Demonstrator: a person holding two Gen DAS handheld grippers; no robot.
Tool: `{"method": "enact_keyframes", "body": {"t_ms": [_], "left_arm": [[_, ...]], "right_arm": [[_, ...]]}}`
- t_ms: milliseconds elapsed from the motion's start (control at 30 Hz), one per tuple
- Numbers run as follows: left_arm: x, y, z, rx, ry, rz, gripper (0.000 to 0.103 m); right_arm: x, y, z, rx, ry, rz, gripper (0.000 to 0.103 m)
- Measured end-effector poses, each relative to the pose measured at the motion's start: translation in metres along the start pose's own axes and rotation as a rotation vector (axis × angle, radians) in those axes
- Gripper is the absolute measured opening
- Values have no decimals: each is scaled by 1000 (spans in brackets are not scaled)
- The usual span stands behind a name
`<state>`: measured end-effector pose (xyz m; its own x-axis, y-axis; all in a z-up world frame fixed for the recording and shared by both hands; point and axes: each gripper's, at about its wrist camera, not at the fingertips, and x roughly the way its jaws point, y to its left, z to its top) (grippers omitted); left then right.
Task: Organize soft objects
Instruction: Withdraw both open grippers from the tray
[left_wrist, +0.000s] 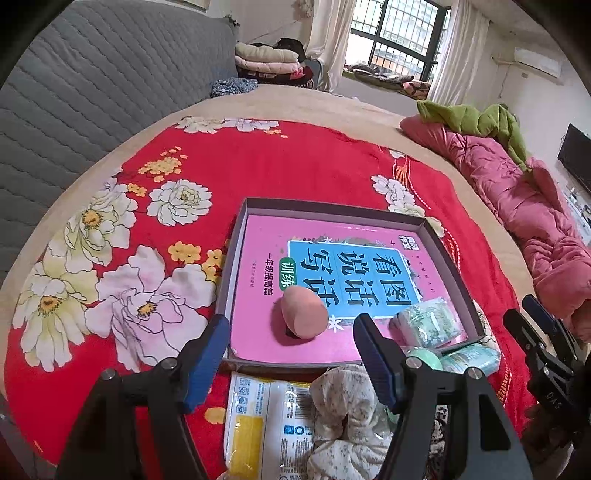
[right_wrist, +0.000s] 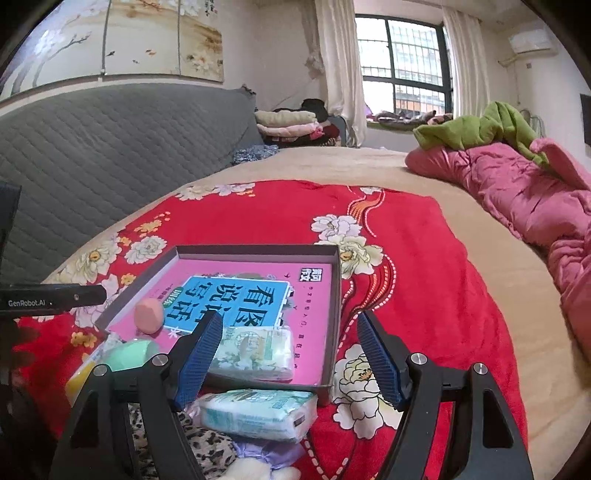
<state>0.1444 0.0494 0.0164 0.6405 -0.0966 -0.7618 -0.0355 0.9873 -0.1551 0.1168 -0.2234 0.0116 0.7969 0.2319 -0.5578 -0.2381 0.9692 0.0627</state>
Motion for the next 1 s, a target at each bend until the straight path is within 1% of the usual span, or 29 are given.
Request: {"method": "enact_keyframes", "body": {"t_ms": [267,367,667,867,1000], "left_arm": [[-15,-4,-8,16,-13,-8,69],[-20,-7,-11,25,-20,-15,69],[-36,-12,-17,33,-28,-36,69],[-44,-10,-22,38,-35,-33,69],[-47,-10,-28,47,-25,-43,69]], "right_arm": [[-19,13,0,-9,-18,12,76],[-25,19,-2,-30,-21,6,76],[-44,31,-9,-41,-23,-4,76],[-52,34,-14,-54,-17,-20,76],[-59,31,-16,-46,-20,-29,76]]}}
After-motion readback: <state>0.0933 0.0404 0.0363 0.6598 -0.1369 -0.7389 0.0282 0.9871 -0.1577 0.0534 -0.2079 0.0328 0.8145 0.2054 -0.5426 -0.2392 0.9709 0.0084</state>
